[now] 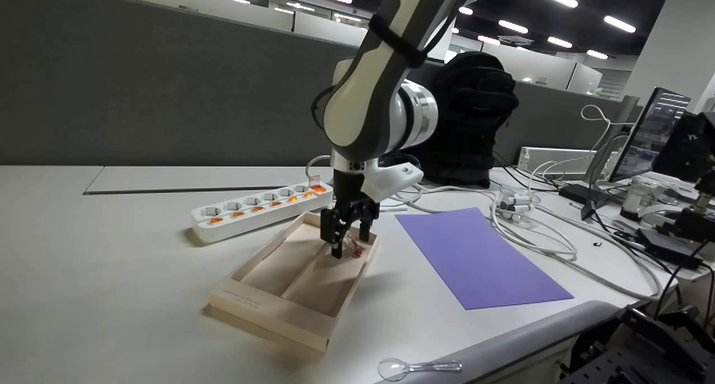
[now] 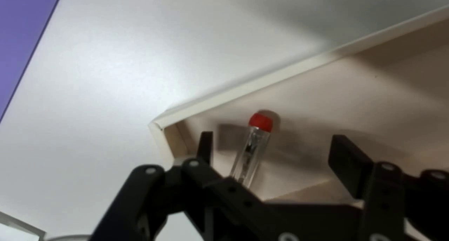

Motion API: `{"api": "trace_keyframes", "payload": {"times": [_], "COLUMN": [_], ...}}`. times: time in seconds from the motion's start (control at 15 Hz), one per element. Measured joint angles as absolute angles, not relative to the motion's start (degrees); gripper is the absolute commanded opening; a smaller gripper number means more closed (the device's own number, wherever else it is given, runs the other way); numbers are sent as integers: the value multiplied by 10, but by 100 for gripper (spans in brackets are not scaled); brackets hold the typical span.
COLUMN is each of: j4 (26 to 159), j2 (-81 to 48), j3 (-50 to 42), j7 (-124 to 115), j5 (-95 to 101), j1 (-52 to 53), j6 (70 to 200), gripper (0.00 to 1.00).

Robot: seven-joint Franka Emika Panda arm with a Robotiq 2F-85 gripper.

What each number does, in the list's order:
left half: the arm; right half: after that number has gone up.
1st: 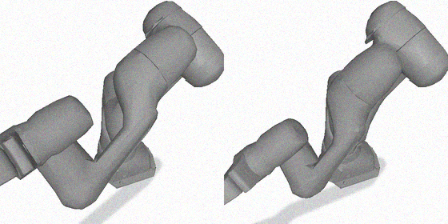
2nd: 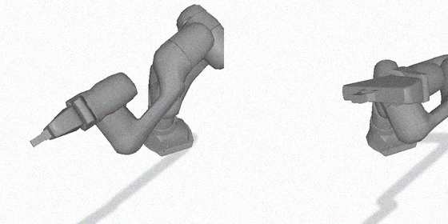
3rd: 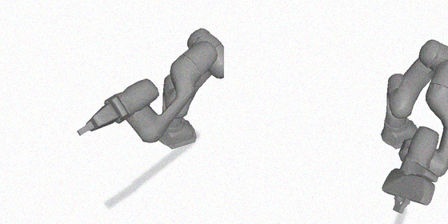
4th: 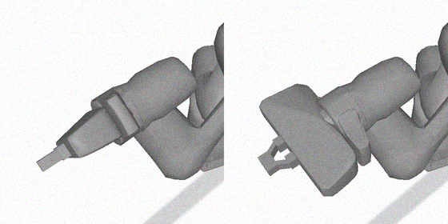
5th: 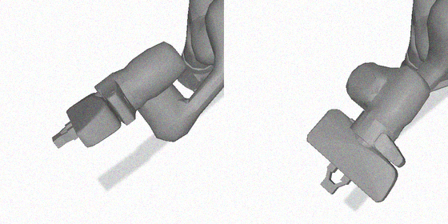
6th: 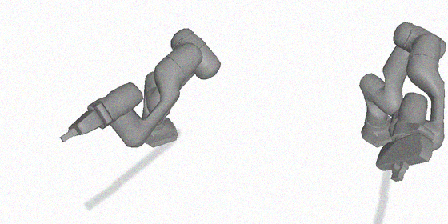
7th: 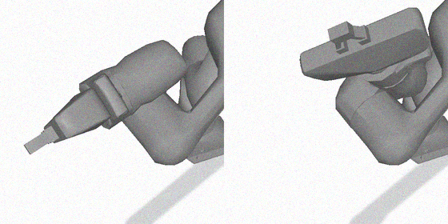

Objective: Remove the pen from the wooden tray.

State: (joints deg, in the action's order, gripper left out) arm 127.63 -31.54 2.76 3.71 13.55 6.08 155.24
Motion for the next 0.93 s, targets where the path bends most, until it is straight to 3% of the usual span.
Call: {"api": "trace_keyframes", "payload": {"times": [0.53, 0.93], "j4": [1277, 1287], "j2": [-313, -253], "j3": [26, 24], "j7": [37, 34], "j5": [133, 100], "j1": [61, 58], "j6": [1576, 1578], "gripper": [0, 4]}}
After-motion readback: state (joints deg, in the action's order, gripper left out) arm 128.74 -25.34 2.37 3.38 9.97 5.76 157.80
